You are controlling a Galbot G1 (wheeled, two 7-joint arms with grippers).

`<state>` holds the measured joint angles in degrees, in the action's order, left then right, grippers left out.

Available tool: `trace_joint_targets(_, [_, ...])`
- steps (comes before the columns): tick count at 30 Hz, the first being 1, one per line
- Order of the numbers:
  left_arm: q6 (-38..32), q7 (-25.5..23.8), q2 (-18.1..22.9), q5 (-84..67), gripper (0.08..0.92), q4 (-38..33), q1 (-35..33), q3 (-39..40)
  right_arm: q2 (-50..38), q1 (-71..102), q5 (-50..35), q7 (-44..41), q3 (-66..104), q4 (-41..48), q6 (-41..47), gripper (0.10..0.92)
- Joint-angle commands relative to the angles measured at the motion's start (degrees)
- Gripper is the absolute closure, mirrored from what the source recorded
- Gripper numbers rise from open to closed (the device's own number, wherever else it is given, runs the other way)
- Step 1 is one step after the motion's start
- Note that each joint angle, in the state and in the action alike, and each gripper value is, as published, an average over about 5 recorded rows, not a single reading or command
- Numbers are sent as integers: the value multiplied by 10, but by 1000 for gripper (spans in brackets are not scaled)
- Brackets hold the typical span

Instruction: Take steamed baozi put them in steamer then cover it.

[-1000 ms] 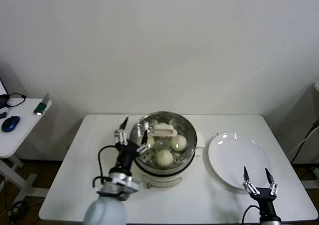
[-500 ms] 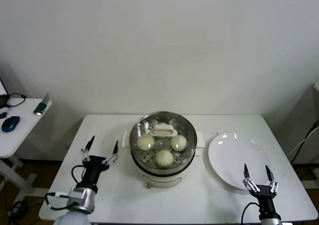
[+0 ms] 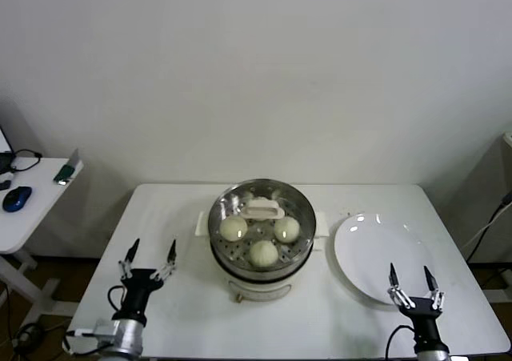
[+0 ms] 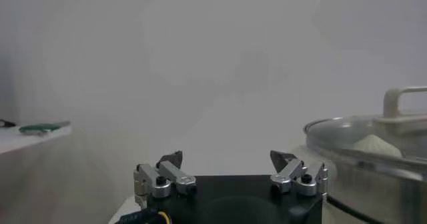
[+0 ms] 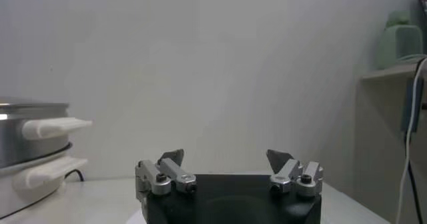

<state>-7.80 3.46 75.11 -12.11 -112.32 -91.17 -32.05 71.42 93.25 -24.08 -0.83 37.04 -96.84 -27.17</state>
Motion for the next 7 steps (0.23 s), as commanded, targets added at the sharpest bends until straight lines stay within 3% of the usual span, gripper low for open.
trace_joint_targets(1, [-38,0,-3,-34,177,27,-9,-12,1,1,-2,-3,0,-1,3,203])
trace_joint_targets(7, [-41,1,-3,-32,177,29,-8,-11,1,3,-3,-8,-1,-1,4,203])
